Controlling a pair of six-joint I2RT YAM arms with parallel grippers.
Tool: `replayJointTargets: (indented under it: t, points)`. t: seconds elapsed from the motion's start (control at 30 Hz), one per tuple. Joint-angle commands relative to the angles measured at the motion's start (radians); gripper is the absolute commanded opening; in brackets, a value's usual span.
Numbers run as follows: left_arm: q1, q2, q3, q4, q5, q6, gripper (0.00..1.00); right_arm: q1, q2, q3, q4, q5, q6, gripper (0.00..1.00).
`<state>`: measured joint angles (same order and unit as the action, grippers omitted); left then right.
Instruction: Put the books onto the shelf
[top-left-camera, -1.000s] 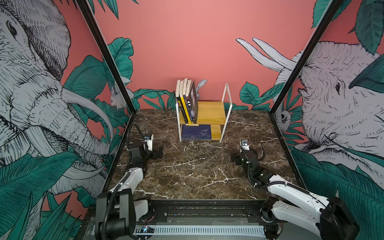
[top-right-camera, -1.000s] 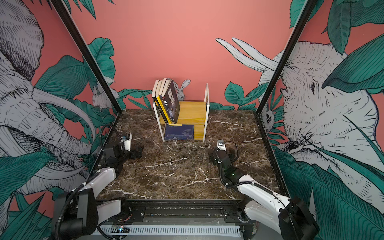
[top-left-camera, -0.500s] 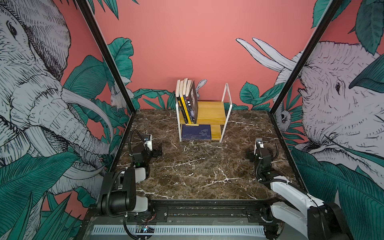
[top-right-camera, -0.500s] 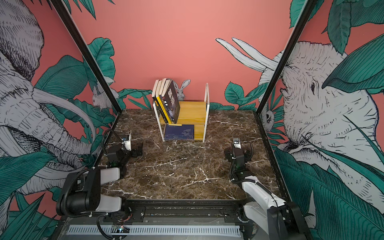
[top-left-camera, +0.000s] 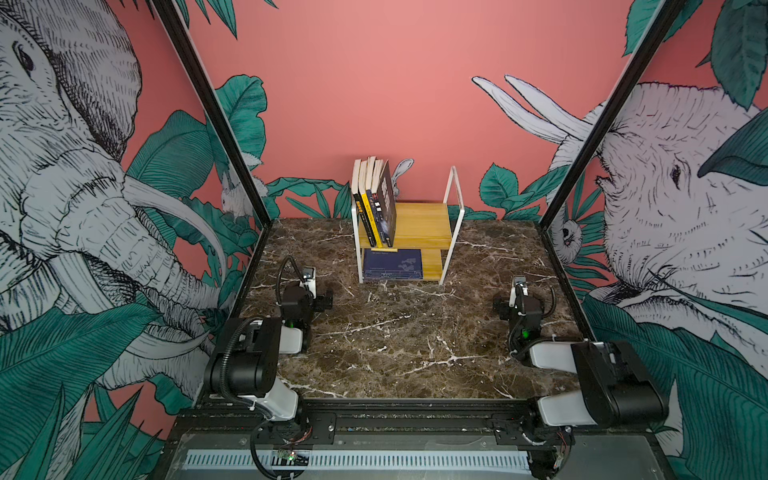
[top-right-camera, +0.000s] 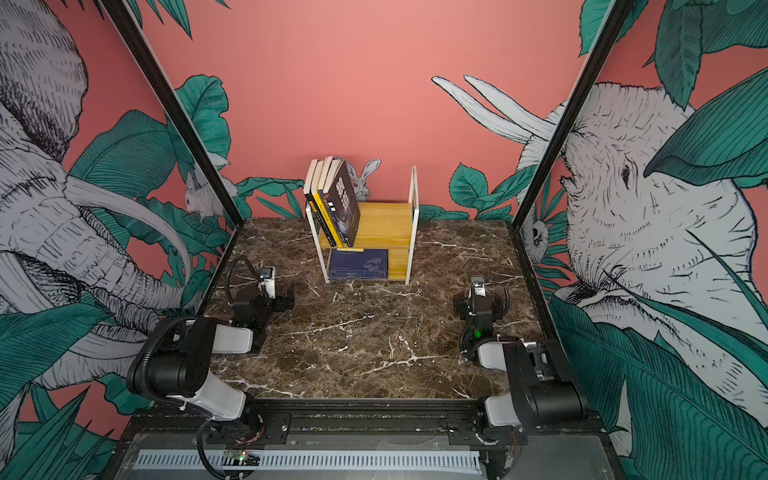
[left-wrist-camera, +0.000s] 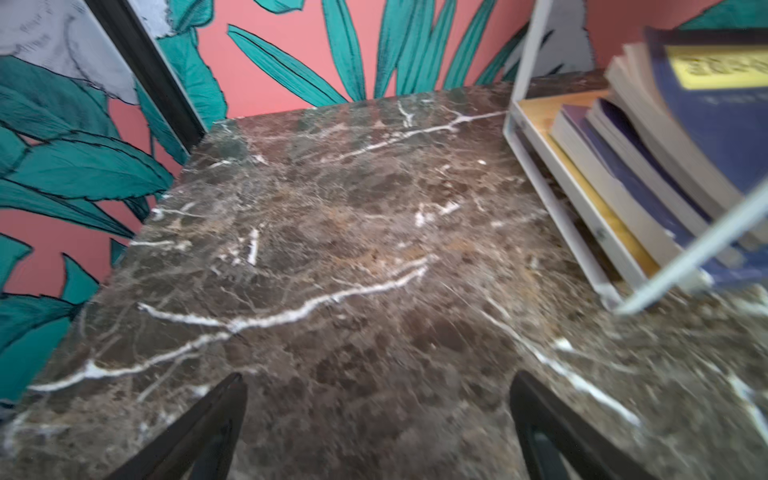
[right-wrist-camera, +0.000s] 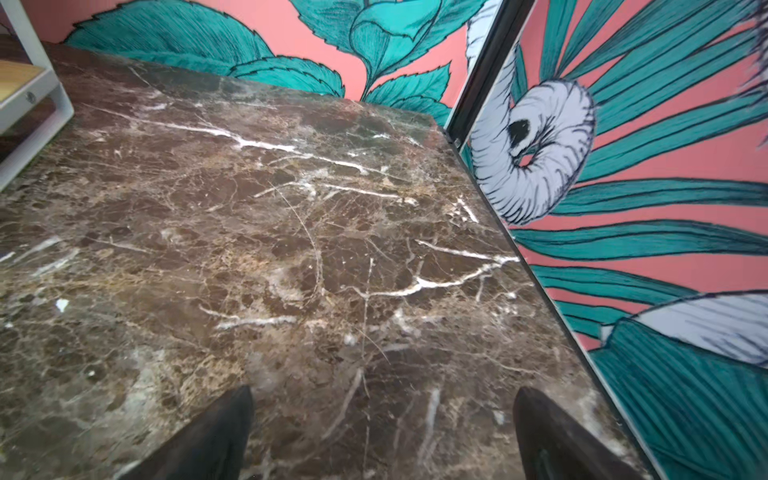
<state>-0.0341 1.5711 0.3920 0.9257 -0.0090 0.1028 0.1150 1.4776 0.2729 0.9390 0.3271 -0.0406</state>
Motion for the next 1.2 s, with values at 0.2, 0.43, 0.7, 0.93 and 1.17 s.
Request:
replayJointTargets:
  t: [0.2,0.43,0.7,0.93,1.17]
  points:
    - [-0.008,-0.017,0.020,-0.053,-0.042,0.009,0.99,-0.024,0.084,0.080,0.070,0.063,0.062,1.00]
    - [-0.009,-0.020,0.020,-0.061,-0.045,0.009,1.00,-0.034,0.077,0.072,0.070,0.046,0.067,0.99]
    - [-0.011,-0.020,0.021,-0.062,-0.047,0.009,1.00,-0.034,0.077,0.083,0.048,0.015,0.058,0.99]
    - [-0.014,-0.019,0.020,-0.058,-0.057,0.011,1.00,-0.035,0.076,0.094,0.024,-0.016,0.047,0.99]
    - [-0.018,-0.027,0.000,-0.027,-0.061,0.017,1.00,-0.041,0.076,0.098,0.015,-0.031,0.053,0.99]
